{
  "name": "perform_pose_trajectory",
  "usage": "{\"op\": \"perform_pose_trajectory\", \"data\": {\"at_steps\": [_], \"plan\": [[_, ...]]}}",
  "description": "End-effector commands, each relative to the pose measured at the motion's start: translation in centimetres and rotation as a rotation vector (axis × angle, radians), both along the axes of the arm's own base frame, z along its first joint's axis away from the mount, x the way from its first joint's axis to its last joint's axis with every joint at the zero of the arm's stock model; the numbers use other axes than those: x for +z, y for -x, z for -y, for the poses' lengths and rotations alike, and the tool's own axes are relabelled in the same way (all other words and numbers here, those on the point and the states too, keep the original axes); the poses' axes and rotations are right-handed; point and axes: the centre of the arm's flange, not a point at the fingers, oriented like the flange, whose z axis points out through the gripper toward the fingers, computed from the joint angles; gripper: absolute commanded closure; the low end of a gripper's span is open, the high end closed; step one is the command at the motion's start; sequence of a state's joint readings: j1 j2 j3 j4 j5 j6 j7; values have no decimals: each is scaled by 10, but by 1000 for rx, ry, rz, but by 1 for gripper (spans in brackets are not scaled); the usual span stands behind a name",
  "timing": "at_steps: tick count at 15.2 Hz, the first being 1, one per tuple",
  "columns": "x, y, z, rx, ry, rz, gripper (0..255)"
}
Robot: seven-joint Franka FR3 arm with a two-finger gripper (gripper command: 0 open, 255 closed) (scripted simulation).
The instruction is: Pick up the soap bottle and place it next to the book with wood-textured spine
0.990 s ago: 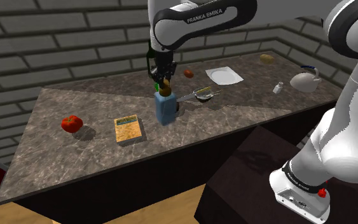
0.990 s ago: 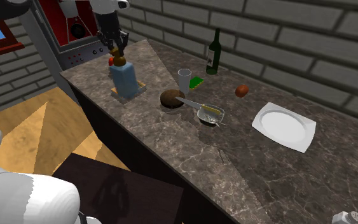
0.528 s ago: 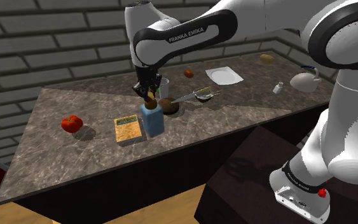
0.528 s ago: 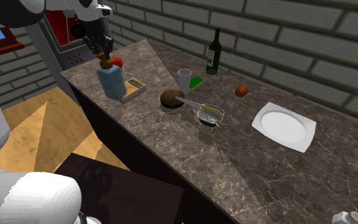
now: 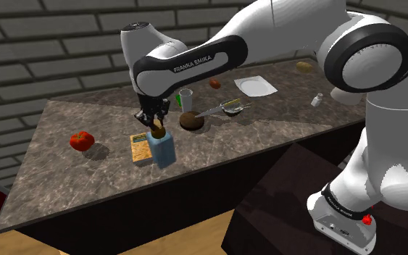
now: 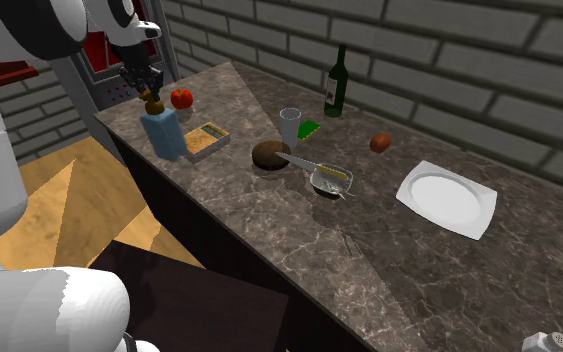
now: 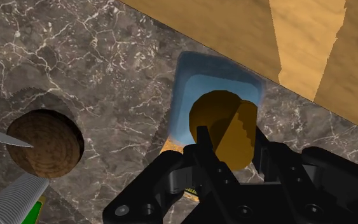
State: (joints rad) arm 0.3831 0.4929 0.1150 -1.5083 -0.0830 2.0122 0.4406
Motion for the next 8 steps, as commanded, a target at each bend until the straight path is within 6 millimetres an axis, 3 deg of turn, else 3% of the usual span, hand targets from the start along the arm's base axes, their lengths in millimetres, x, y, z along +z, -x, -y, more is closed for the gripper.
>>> {"op": "perform_pose_trajectory", "data": {"at_steps": [1,8], "plan": [[-10,-1,-1,0,0,1,255],[-47,-1,-1,-1,0,1,255]]}}
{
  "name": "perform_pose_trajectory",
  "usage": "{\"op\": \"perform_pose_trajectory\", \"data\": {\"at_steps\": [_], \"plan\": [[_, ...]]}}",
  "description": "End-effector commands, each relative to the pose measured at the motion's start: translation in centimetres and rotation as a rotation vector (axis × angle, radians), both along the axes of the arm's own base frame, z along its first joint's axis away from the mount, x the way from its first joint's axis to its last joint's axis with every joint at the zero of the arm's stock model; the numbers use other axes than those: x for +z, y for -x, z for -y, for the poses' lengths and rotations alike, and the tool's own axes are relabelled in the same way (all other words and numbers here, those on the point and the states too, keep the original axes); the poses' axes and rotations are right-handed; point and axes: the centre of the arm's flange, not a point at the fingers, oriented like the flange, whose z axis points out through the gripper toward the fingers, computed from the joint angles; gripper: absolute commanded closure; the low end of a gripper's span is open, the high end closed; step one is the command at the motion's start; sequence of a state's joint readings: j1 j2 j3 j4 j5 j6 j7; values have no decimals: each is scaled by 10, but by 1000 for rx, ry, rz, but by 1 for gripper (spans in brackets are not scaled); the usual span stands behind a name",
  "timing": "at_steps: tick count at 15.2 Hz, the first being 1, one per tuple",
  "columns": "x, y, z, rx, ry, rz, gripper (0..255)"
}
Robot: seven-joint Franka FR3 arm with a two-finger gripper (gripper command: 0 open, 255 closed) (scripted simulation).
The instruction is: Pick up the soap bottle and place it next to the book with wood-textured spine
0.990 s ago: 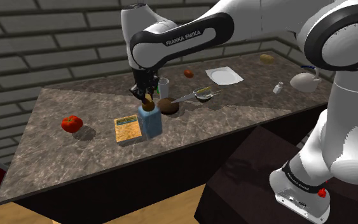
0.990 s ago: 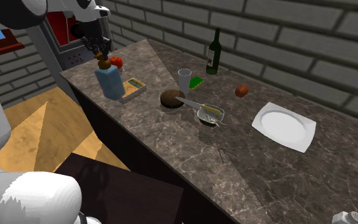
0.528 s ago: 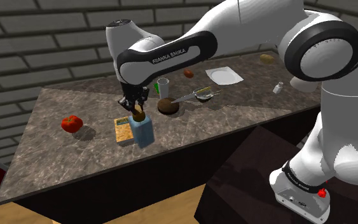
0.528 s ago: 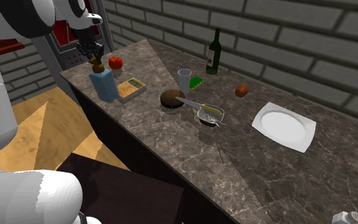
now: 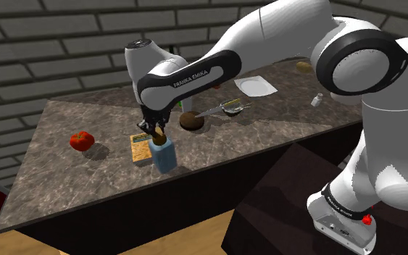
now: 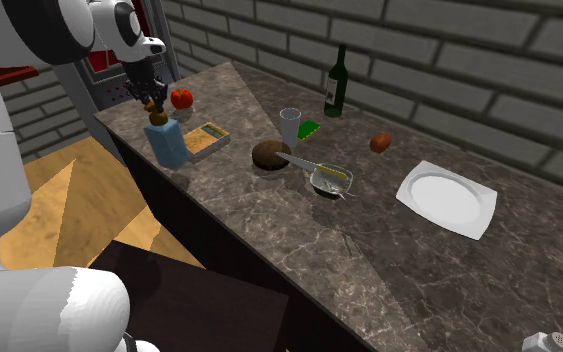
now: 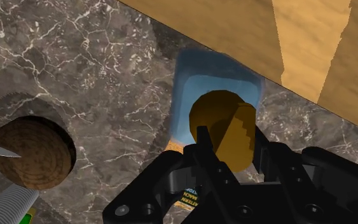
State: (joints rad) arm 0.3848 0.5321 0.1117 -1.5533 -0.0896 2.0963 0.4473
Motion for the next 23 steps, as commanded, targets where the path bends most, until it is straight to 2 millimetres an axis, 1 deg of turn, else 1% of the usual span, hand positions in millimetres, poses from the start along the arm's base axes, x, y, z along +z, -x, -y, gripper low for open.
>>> {"op": "perform_pose_trajectory", "data": {"at_steps": [1,4,12,13,18,21,22,23], "plan": [[-11,0,0,0,-1,1,255],[-28,0,0,0,-1,1,255],[-28,0,0,0,-1,1,255],[-28,0,0,0,-1,1,0],[-28,0,0,0,-1,1,0],[12,1,0,0,-1,1,0],[22,1,-1,0,-1,1,0],[22,1,-1,0,-1,1,0]]}}
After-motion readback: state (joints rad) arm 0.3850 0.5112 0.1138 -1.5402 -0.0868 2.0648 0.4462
